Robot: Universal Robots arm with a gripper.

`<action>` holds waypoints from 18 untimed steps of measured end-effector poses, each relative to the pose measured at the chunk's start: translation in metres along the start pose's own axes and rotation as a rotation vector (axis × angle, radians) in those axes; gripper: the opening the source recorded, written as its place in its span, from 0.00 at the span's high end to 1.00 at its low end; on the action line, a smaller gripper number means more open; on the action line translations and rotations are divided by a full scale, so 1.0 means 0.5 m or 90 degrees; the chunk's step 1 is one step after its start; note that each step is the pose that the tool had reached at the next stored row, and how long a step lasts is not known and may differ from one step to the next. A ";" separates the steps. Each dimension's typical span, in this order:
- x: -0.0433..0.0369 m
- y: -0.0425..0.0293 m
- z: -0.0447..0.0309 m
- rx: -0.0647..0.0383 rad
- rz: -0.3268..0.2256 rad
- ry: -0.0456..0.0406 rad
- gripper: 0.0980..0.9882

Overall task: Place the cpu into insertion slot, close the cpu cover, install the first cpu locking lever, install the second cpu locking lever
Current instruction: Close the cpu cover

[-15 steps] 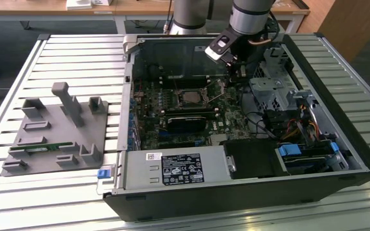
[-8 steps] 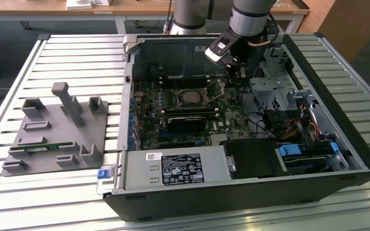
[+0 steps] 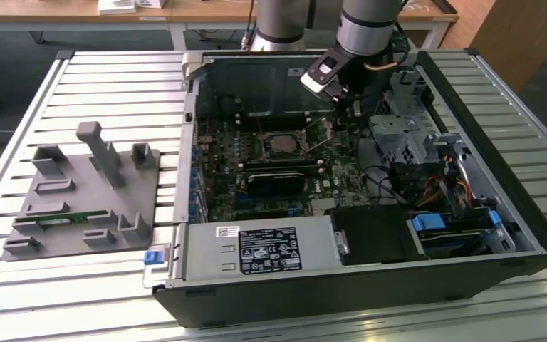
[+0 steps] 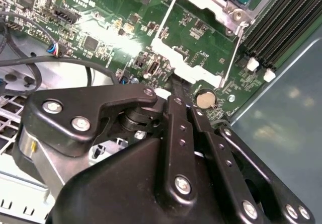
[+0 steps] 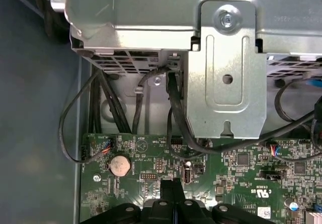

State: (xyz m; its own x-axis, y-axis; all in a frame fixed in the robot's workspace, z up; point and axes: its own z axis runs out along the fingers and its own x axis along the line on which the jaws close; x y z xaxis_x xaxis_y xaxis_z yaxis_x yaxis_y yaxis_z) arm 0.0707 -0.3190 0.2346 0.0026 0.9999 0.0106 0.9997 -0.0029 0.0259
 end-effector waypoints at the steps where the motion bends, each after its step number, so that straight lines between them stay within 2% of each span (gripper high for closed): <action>1: 0.000 0.000 0.000 0.000 0.000 0.0005 0.99; 9: 0.000 -0.017 0.000 0.001 0.000 0.0022 0.99; 18: 0.000 -0.025 0.000 0.001 0.000 0.0023 0.99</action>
State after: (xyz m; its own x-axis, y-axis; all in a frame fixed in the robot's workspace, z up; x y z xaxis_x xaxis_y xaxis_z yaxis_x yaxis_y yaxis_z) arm 0.0580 -0.3190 0.2344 0.0026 0.9999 0.0142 0.9997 -0.0029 0.0248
